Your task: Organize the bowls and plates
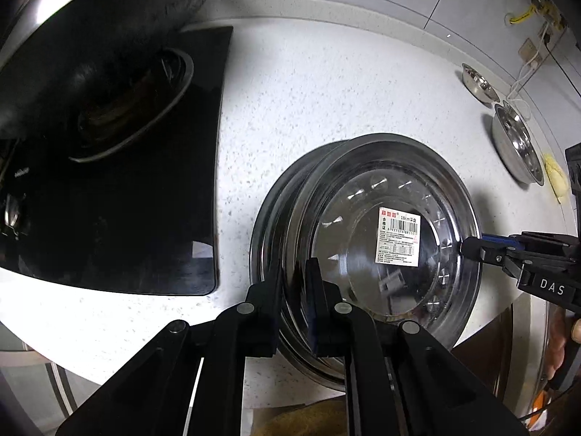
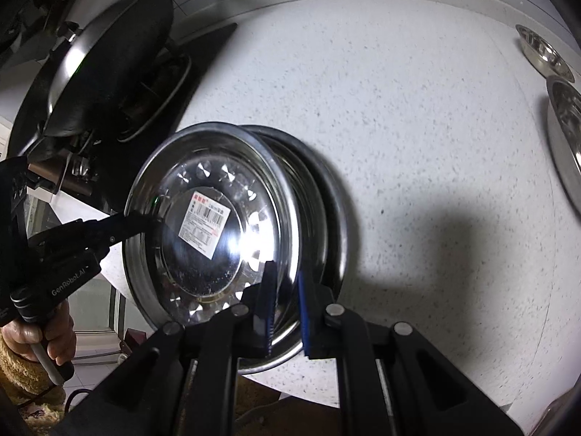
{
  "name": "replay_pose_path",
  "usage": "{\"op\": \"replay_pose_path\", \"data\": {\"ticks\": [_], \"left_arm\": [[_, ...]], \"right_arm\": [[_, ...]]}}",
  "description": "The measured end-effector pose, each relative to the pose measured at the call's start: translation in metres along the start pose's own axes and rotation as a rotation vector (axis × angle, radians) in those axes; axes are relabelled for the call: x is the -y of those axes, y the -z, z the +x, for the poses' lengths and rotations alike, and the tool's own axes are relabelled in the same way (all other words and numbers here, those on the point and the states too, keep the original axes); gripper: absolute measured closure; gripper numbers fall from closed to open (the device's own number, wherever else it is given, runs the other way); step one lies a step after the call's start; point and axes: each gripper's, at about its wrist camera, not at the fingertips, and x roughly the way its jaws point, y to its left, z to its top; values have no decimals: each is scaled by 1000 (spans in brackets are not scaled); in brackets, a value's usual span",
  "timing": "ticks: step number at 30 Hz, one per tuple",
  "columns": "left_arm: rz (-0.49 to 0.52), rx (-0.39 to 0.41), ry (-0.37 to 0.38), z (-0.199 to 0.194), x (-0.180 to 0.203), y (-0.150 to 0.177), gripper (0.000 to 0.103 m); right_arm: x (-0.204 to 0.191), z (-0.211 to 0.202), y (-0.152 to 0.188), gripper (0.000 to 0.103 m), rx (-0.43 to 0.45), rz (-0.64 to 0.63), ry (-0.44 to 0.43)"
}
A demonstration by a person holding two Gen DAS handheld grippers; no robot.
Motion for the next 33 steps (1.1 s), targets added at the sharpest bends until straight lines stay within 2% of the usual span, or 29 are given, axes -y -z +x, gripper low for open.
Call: {"op": "replay_pose_path", "data": {"ticks": [5, 11, 14, 16, 18, 19, 21, 23, 28, 31, 33], "left_arm": [[11, 2, -14, 2, -4, -1, 94], [22, 32, -53, -1, -8, -5, 94], [28, 58, -82, -6, -10, -4, 93], [21, 71, -89, -10, -13, -3, 90], [0, 88, -85, -15, -17, -4, 72], [-11, 102, -81, -18, -17, -5, 67], [-20, 123, -69, -23, -15, -6, 47], [-17, 132, -42, -28, -8, -8, 44], [-10, 131, 37, -35, 28, -16, 37], [-15, 121, 103, -36, 63, -26, 37], [-16, 104, 163, -34, 92, -33, 33]], "right_arm": [[-7, 6, -3, 91, 1, -1, 15], [-2, -1, -1, 89, 24, -10, 26], [-5, -5, -2, 89, 45, -36, 65], [-5, -8, -3, 89, 53, -43, 60], [-4, -13, -2, 89, 67, -57, 65], [-2, -16, -2, 89, 73, -62, 63], [0, -22, -1, 85, 83, -64, 58], [3, -27, 0, 77, 94, -66, 61], [30, -49, 6, 71, 121, -48, 51], [58, -71, 12, 70, 159, -8, 32], [91, -96, 17, 68, 212, 37, 57]]}}
